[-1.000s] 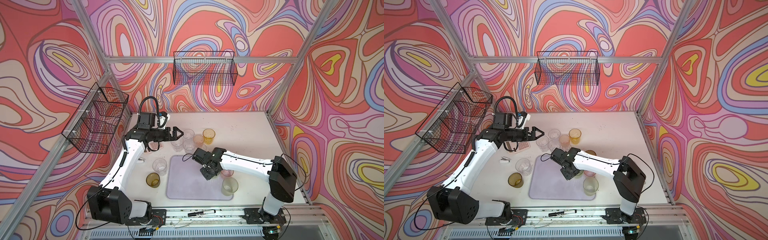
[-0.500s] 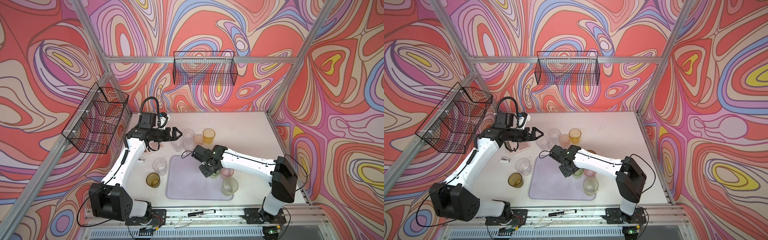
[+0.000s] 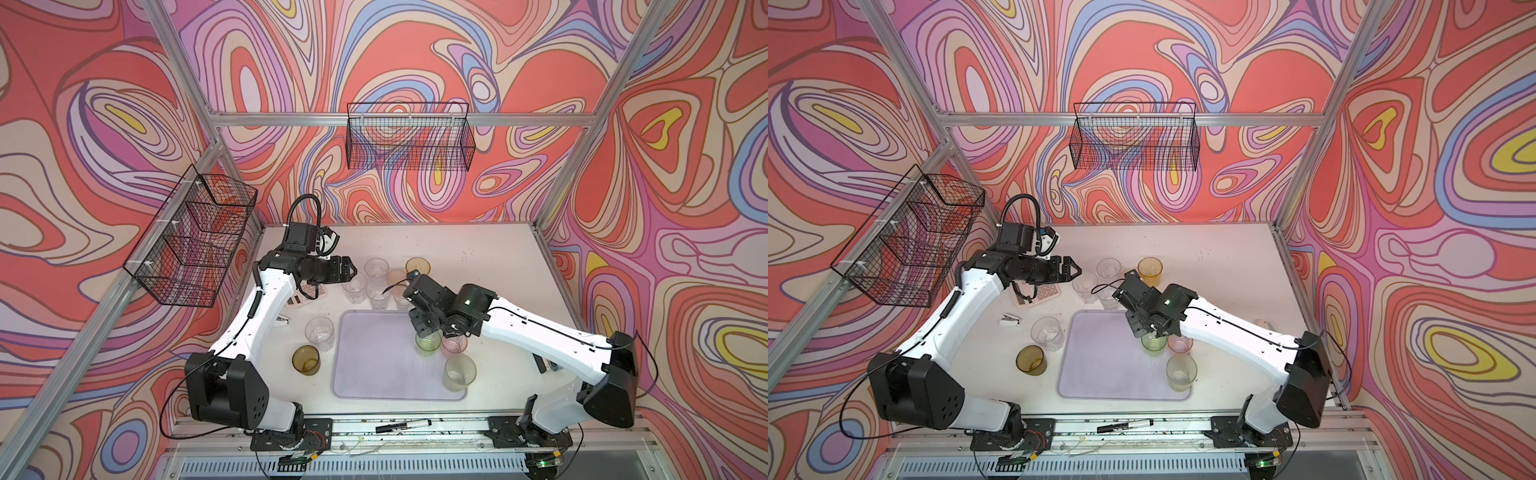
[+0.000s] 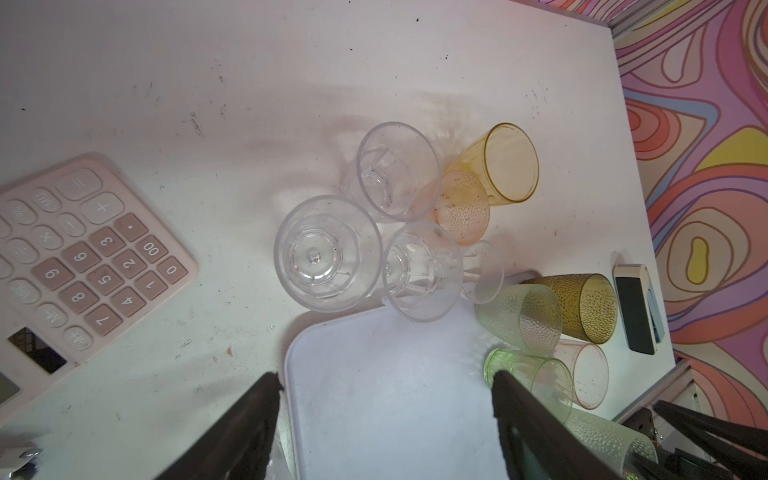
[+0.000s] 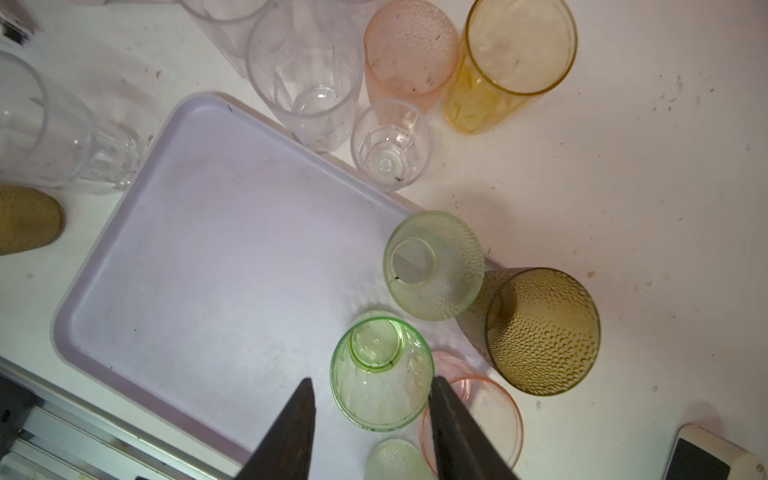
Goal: Place the glasses into the tray
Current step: 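Open and raise the right gripper while the left arm lowers toward clear glasses, then lower the open left gripper around a clear faceted glass near the calculator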
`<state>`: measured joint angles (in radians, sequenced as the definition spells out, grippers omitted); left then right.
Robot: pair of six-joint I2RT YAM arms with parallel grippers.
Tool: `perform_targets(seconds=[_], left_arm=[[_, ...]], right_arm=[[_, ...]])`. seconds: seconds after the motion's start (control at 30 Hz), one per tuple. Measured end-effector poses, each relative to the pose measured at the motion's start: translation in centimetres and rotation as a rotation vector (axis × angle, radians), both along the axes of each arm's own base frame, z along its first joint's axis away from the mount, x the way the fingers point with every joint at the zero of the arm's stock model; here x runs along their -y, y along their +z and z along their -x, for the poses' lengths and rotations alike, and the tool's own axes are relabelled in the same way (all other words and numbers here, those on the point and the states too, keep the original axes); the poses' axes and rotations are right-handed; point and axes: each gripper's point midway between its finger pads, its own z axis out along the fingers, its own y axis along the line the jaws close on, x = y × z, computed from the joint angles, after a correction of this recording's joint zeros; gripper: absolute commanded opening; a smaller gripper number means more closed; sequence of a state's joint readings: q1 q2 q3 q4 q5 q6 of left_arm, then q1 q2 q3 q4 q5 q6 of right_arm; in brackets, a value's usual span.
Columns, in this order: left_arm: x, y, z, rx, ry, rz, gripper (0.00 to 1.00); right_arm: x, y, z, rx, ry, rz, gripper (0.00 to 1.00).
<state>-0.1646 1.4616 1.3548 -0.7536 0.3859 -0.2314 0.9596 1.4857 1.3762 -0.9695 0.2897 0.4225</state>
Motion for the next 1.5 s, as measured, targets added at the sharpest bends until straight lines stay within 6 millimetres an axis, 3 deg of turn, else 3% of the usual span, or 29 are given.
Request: perform_targets(seconds=[0.23,0.6,0.93,1.5], left_arm=[[-0.4,-1.0,-0.7,-0.047,0.023,-0.080,0.72],[-1.9,-3.5,-1.3,-0.151,0.074,-0.210,0.70],[-2.2,-5.8,-1.5,-0.233,0.091,-0.253,0.62],[-0.9,-8.9,-4.3,-0.298,0.079,-0.282,0.49]], right_arm=[[1.5,2.4,-0.9,0.076,-0.056,-0.083,0.55],[4.0,3.5,-0.9,0.110,-0.114,-0.152,0.60],[4.4,2.8,-0.7,0.112,-0.116,-0.160,0.57],[4.9,3.1,-0.3,0.134,-0.115,-0.187,0.56]])
